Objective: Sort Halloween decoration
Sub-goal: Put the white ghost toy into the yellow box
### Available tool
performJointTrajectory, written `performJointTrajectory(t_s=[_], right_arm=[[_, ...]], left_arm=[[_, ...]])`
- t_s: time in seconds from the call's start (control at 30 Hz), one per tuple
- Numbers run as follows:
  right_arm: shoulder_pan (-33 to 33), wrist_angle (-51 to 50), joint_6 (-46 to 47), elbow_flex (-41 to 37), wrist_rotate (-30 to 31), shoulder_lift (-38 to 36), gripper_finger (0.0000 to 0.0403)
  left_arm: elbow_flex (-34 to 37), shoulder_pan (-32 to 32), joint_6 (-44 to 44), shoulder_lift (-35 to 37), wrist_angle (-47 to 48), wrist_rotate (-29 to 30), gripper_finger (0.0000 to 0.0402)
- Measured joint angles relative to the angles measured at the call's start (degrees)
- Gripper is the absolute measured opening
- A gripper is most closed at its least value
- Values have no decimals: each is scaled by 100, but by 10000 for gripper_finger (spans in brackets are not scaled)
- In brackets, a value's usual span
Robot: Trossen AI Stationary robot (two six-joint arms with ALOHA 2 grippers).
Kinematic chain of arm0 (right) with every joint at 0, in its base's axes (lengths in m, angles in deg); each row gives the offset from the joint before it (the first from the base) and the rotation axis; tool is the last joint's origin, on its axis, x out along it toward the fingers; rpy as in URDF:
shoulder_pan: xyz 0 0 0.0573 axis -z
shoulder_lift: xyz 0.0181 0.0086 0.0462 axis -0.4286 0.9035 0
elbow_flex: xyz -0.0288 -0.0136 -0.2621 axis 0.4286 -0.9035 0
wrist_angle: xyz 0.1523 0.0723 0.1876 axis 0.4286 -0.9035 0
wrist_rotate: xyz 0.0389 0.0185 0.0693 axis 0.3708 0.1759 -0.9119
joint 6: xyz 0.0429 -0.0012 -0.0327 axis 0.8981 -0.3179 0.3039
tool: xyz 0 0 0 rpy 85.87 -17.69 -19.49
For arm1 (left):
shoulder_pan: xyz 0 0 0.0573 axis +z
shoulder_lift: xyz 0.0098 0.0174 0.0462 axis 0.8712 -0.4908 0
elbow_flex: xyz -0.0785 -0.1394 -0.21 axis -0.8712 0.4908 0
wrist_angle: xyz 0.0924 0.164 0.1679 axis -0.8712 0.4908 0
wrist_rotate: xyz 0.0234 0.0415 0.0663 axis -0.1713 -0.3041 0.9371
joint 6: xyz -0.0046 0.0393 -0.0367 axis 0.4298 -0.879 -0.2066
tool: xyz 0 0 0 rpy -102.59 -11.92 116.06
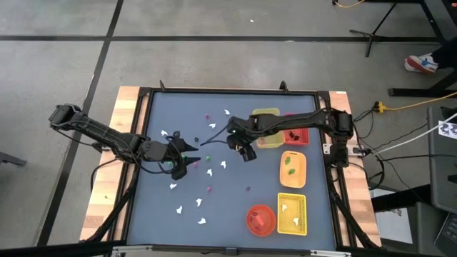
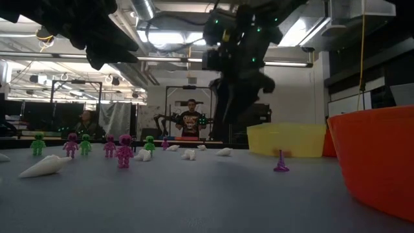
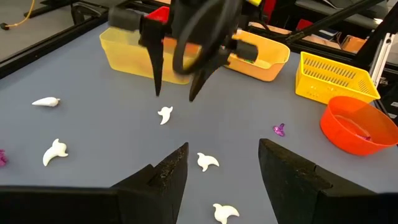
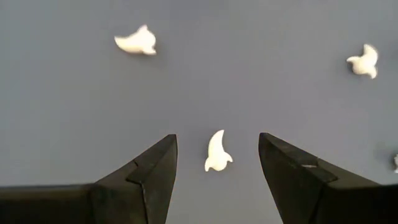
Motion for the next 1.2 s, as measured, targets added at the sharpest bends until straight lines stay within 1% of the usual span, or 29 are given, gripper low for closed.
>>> performJointTrajectory(t_s=[0.23, 0.3, 0.53, 0.9, 1.2], right_arm=[[0, 2, -100, 0, 313, 339, 225], [0, 4, -103, 0, 313, 424, 225], [1, 64, -105, 2, 584, 602, 225], [14, 129, -105, 2, 603, 700, 225], [166, 74, -85, 2, 576, 700, 225]], left_arm=[[0, 2, 0, -1, 0, 0, 179], [0, 0, 0, 0, 0, 0, 179], [0, 1, 0, -1, 4, 0, 179], [0, 2, 0, -1, 58, 0, 179], [0, 2, 0, 0, 58, 0, 179]])
